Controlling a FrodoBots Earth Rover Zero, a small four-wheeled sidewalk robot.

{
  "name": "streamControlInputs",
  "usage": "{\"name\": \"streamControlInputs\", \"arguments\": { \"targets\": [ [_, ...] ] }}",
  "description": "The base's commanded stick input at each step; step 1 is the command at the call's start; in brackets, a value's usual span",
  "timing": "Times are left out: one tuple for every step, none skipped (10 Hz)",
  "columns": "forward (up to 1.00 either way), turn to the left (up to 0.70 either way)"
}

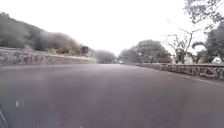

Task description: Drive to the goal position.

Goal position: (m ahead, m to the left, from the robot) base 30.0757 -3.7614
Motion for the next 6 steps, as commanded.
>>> {"name": "streamControlInputs", "arguments": {
  "targets": [
    [1.00,0.00],
    [1.00,0.00],
    [1.00,0.00],
    [1.00,0.00],
    [1.00,0.00],
    [1.00,0.00]
  ]
}}
